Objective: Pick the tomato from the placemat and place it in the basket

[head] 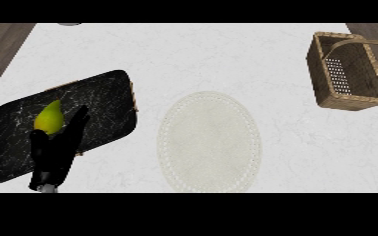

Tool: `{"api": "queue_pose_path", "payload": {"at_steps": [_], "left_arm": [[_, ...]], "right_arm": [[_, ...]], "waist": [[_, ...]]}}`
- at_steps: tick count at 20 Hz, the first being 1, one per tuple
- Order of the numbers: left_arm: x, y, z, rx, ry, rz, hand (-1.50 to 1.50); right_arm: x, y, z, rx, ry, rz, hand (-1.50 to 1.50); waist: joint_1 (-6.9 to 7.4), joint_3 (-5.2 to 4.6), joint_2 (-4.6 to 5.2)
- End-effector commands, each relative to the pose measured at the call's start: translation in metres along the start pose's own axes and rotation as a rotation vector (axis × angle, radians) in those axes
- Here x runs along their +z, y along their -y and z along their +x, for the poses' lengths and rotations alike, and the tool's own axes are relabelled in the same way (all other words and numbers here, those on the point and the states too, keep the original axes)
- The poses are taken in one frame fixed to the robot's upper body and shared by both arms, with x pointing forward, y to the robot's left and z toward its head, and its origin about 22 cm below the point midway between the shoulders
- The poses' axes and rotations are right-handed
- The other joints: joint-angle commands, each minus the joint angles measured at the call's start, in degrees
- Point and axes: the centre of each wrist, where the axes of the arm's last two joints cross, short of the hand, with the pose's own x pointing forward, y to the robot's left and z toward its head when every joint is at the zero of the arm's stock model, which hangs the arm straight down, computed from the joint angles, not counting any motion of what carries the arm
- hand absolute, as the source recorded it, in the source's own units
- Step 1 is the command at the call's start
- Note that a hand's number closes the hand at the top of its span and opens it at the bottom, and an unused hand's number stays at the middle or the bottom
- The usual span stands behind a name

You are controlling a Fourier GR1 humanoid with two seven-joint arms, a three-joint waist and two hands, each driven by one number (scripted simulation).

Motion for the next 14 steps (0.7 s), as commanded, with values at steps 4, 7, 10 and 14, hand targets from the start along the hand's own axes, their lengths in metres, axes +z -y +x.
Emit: {"api": "queue_pose_path", "payload": {"at_steps": [4, 7, 10, 14], "left_arm": [[0.01, 0.0, -0.038, 0.011, -0.207, -0.007, 0.0], [-0.002, 0.014, -0.036, 0.022, -0.211, -0.012, 0.0], [0.0, 0.009, -0.035, 0.002, -0.197, -0.014, 0.0], [0.011, -0.005, -0.038, 0.005, -0.208, 0.017, 0.0]], "right_arm": [[-0.013, 0.005, -0.035, 0.226, -0.015, -0.009, 1.5], [-0.02, 0.015, -0.042, 0.252, 0.031, -0.009, -1.5], [-0.026, 0.029, -0.052, 0.229, 0.05, -0.01, -1.5], [-0.021, 0.056, -0.045, 0.156, 0.077, -0.074, -1.5]], "waist": [[-0.1, -0.85, 0.59], [-0.38, -0.86, 0.72], [-0.3, -0.83, 0.61], [-0.79, -0.85, 0.12]]}}
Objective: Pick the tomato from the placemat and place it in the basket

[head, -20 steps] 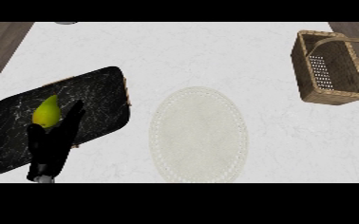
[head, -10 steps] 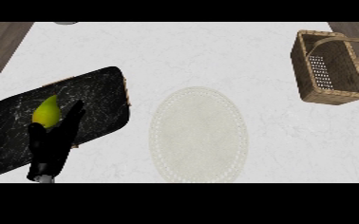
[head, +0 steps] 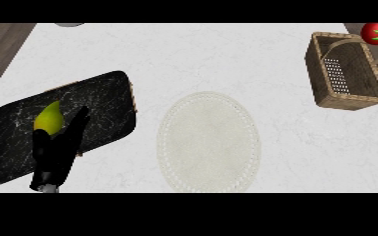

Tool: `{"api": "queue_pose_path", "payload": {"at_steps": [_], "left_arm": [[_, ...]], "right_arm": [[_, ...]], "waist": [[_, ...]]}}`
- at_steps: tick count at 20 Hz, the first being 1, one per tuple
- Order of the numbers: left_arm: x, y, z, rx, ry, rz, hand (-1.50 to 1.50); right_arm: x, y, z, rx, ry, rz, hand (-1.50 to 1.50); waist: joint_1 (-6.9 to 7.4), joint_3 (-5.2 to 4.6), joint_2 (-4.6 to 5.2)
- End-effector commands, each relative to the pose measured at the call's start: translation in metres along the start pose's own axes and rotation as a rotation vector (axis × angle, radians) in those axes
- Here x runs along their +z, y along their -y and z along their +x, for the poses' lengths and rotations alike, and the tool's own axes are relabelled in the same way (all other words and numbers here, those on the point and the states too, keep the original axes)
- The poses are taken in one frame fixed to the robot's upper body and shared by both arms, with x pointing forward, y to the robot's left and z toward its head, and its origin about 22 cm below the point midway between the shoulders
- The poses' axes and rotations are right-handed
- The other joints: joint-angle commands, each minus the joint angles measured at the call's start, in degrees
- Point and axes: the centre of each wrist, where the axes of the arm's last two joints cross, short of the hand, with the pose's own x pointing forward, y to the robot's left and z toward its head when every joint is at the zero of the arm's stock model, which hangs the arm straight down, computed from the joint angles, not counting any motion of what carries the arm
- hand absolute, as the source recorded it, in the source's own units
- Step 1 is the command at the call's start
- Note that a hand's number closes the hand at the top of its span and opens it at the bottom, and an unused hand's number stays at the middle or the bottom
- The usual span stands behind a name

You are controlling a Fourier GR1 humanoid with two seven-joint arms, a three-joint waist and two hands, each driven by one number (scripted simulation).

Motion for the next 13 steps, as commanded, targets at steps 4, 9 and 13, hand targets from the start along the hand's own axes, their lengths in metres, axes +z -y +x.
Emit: {"api": "queue_pose_path", "payload": {"at_steps": [4, 9, 13], "left_arm": [[0.004, -0.018, -0.044, 0.028, -0.203, 0.01, 0.0], [0.008, 0.001, -0.043, 0.028, -0.21, 0.01, 0.0], [0.025, 0.002, -0.048, 0.031, -0.205, 0.012, 0.0]], "right_arm": [[0.0, 0.021, -0.012, -0.13, -0.017, -0.096, -1.5], [-0.004, 0.064, -0.026, -0.163, -0.094, -0.172, -1.5], [0.003, 0.121, -0.061, -0.182, -0.148, -0.185, -1.5]], "waist": [[-0.88, -0.92, 0.61], [-0.82, -0.9, 0.57], [-1.28, -0.85, 0.22]]}}
